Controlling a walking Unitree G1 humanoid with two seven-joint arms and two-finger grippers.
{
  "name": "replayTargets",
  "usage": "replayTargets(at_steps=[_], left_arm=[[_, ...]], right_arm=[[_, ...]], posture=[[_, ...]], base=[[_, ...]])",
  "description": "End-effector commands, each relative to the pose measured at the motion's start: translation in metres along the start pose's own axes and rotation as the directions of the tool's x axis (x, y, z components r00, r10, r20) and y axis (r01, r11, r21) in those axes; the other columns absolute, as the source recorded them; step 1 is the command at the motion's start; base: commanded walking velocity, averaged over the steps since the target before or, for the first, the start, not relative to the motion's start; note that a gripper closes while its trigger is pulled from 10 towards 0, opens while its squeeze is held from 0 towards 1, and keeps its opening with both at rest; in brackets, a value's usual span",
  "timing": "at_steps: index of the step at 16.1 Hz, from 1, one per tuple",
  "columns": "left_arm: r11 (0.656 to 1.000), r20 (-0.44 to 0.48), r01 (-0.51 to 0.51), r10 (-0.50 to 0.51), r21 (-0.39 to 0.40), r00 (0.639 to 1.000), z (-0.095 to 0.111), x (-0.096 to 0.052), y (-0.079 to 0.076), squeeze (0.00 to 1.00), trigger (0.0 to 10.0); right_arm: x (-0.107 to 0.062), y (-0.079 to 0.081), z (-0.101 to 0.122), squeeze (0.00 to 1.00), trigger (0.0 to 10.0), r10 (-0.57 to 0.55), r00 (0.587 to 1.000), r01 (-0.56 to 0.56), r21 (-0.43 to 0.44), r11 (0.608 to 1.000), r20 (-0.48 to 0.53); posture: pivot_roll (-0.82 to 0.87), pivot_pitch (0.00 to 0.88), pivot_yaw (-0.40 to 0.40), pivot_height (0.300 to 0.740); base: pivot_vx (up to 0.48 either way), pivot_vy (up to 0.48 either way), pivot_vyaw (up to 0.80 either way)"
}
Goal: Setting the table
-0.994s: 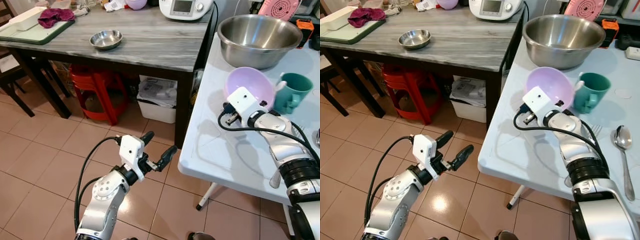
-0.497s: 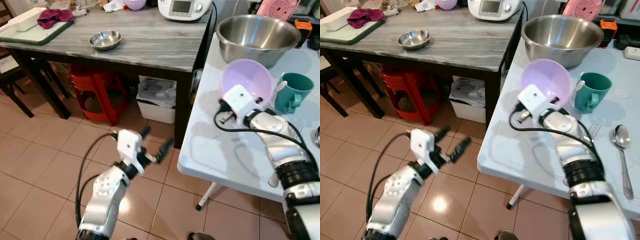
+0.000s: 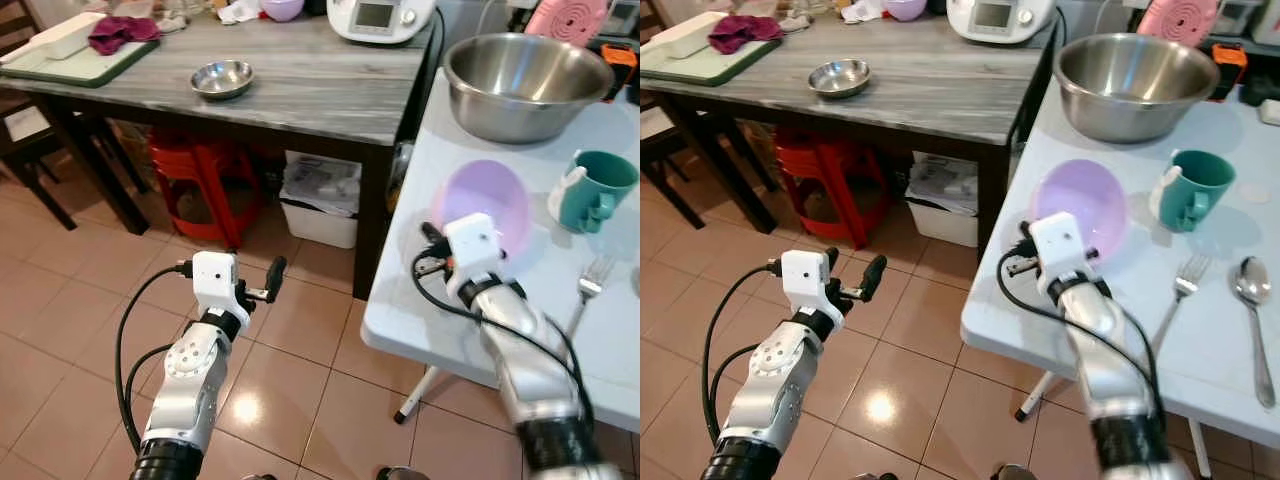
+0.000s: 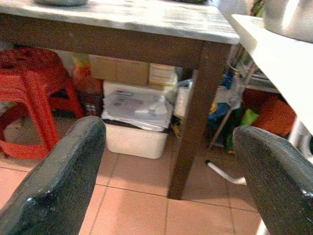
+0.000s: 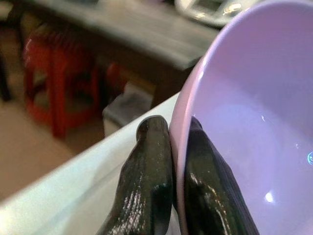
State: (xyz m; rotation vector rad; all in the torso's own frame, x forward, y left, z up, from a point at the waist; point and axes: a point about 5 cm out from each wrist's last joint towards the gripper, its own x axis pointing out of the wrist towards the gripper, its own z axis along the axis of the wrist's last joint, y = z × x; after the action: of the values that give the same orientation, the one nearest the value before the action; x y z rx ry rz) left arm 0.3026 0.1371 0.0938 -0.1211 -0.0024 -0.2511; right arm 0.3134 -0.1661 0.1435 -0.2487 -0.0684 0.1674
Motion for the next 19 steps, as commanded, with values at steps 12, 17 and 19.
replayTargets(at_steps=[12, 17, 19], left_arm=[[0.999, 0.026, 0.003, -0.004, 0.05, 1.0, 0.0, 0.01, -0.004, 0.0, 10.0], [0.999, 0.028, 0.01, -0.011, 0.05, 1.0, 0.001, 0.011, -0.006, 0.0, 10.0], [0.999, 0.028, 0.013, -0.014, 0.05, 1.0, 0.0, 0.012, -0.007, 0.0, 10.0]], right_arm=[[-0.017, 0.006, 0.007, 0.0, 10.0, -0.149, 0.989, 0.148, 0.088, 0.985, 0.009], [-0.013, 0.001, 0.015, 0.0, 10.0, -0.159, 0.986, 0.155, 0.089, 0.984, 0.048], [-0.012, -0.003, 0.017, 0.0, 10.0, -0.17, 0.984, 0.165, 0.089, 0.982, 0.055]], posture=[[-0.23, 0.093, 0.091, 0.74], [-0.23, 0.093, 0.094, 0.74], [-0.24, 0.094, 0.094, 0.74]], base=[[0.0, 0.2, -0.51], [0.0, 0.322, -0.22], [0.0, 0.322, 0.0]])
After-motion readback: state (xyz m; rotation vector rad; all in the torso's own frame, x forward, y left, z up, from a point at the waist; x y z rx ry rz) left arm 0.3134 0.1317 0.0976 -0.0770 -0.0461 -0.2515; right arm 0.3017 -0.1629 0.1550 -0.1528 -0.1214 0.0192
